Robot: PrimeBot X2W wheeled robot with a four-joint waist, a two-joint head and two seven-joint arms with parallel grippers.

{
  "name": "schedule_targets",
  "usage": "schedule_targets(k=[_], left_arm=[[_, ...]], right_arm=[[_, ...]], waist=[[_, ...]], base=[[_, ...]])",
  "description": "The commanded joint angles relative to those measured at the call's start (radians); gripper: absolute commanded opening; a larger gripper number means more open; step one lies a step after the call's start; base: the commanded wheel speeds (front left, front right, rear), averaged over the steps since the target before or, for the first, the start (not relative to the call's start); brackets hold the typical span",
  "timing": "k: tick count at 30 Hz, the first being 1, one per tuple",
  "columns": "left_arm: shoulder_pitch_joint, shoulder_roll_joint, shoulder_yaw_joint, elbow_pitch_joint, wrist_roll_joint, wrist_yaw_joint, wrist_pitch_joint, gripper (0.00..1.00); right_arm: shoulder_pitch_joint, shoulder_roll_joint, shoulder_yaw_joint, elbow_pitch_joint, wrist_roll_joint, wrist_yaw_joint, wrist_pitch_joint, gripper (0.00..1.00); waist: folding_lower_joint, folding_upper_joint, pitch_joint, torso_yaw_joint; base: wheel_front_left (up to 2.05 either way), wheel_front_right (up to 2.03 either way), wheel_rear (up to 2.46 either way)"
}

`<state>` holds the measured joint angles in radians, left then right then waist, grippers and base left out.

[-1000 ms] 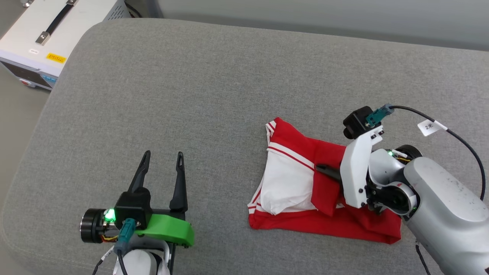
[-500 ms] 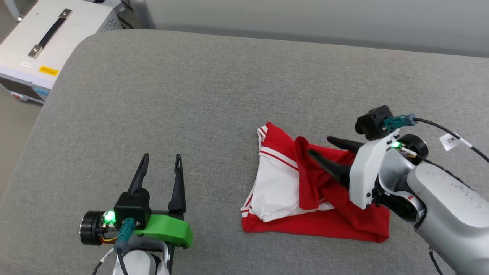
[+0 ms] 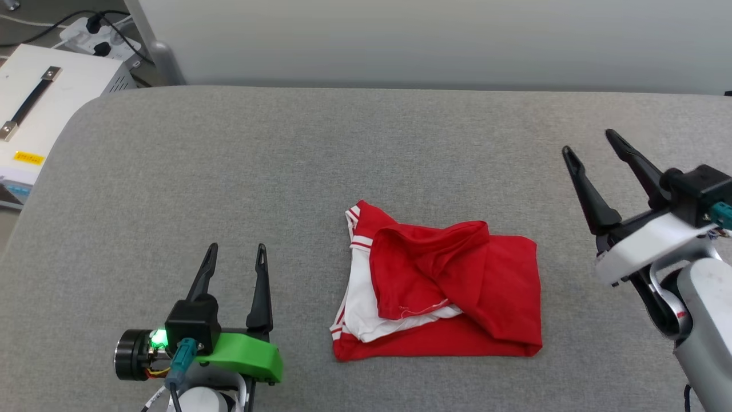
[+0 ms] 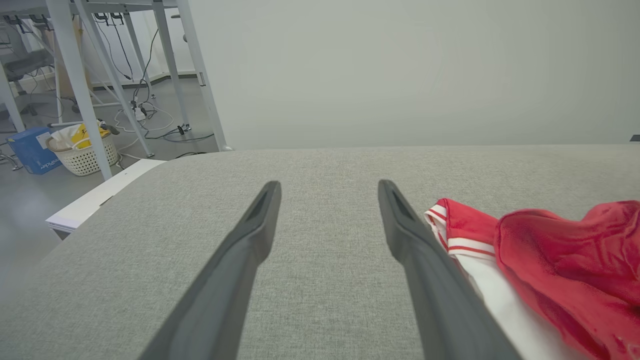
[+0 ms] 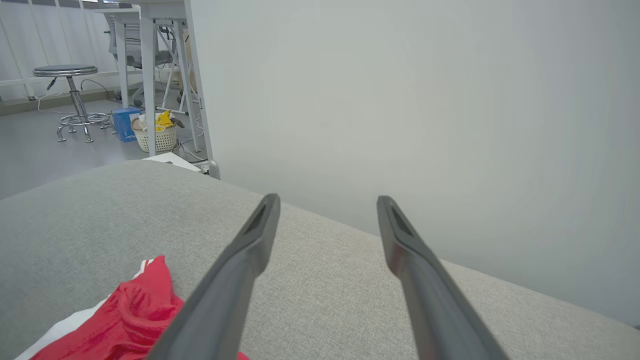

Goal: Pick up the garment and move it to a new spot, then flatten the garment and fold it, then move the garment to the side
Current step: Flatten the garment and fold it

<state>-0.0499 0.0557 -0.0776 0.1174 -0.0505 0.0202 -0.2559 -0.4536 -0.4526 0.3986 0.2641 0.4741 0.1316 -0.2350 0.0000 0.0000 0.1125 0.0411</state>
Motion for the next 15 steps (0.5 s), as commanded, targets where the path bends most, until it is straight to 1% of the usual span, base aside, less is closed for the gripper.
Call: schedule_targets(k=[1, 4, 7, 11, 15], left_arm=[[0.015, -0.004, 0.004, -0.004, 0.008, -0.008, -0.006, 1.00], [0.019, -0.004, 0.006, -0.006, 0.008, -0.011, -0.006, 1.00], [0.026, -0.004, 0.005, -0.011, 0.008, -0.012, -0.006, 1.00], [0.035, -0.005, 0.004, -0.014, 0.007, -0.014, -0.006, 1.00], [0.047, -0.005, 0.003, -0.019, 0.007, -0.018, -0.006, 1.00]], right_arm=[[0.045, 0.027, -0.049, -0.012, -0.032, -0.001, -0.014, 1.00], [0.122, 0.068, -0.156, -0.054, -0.129, -0.001, -0.024, 1.00], [0.210, 0.140, -0.259, -0.115, -0.180, -0.001, -0.026, 1.00], [0.321, 0.218, -0.338, -0.172, -0.218, -0.001, -0.026, 1.00], [0.409, 0.276, -0.381, -0.208, -0.235, -0.001, -0.027, 1.00]], waist=[[0.0000, 0.0000, -0.020, -0.021], [0.0000, 0.0000, -0.028, -0.029], [0.0000, 0.0000, -0.035, -0.036], [0.0000, 0.0000, -0.047, -0.038], [0.0000, 0.0000, -0.058, -0.037]], base=[[0.00, 0.00, 0.00], [0.00, 0.00, 0.00], [0.00, 0.00, 0.00], [0.00, 0.00, 0.00], [0.00, 0.00, 0.00]])
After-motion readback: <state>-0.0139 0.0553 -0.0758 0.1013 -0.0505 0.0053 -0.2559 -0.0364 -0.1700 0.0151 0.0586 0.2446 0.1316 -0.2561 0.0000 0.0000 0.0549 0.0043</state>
